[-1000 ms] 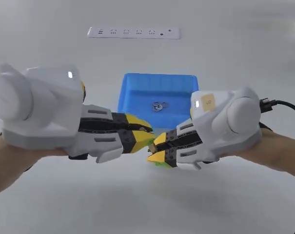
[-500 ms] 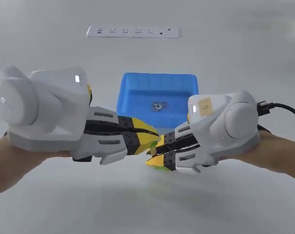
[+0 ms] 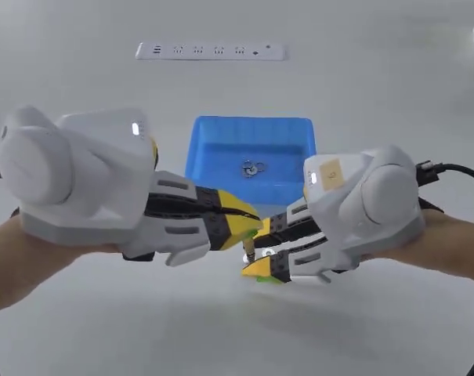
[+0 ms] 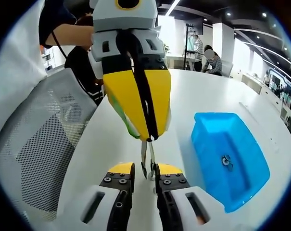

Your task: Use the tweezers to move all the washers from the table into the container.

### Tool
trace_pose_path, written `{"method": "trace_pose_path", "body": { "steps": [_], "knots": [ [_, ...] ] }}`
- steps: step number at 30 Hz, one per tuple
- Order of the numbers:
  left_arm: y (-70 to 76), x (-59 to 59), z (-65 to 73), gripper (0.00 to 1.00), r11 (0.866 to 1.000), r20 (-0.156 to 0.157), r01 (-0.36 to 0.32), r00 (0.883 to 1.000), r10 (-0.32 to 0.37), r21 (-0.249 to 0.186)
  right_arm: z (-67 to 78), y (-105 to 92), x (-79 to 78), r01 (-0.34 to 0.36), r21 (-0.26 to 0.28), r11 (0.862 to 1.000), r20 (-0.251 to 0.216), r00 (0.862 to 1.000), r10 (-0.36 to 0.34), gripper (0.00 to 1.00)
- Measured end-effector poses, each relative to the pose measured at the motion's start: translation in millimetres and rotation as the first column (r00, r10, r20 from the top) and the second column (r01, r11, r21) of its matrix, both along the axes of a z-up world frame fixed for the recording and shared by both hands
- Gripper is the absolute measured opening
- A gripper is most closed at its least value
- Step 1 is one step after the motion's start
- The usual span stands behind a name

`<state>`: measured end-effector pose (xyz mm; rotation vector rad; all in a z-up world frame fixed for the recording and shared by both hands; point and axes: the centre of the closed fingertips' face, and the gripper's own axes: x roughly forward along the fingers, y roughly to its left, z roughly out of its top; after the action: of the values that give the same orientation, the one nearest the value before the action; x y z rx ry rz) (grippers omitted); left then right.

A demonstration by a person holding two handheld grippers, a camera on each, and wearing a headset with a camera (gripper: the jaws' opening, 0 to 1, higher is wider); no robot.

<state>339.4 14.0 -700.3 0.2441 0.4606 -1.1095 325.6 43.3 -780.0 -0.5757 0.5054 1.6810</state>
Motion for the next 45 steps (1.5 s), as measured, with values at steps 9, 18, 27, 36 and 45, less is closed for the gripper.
{"method": "trace_pose_path", "body": {
  "steps": [9,18,27,36,45],
  "knots": [
    [-2.5,-1.4,0.7,0.05,1.000,0.000,-0.005,1.000,0.005,0.005,-7.7,2.1,3.0,-0.027,-0.023,0.999,0.008,1.000,0.027,0.12],
    [-9.2,-1.8,1.7,0.05,1.000,0.002,-0.001,1.000,0.001,0.002,-0.8,3.5,0.8,-0.025,0.007,1.000,-0.020,0.999,0.025,0.13],
    [-6.7,-0.5,0.5,0.05,1.000,0.000,0.001,1.000,-0.001,0.006,-2.5,4.7,-0.5,-0.066,0.019,0.998,-0.004,0.998,0.066,0.11],
    [-8.8,1.7,1.0,0.05,1.000,0.000,-0.006,1.000,0.006,0.008,-2.2,4.8,-0.6,-0.088,0.044,0.995,-0.032,0.996,0.089,0.09],
    [1.0,0.0,-0.2,0.13,1.000,-0.034,-0.017,0.999,0.017,0.007,-2.1,6.6,-2.7,-0.091,0.052,0.995,-0.029,0.995,0.092,0.09]
  ]
}}
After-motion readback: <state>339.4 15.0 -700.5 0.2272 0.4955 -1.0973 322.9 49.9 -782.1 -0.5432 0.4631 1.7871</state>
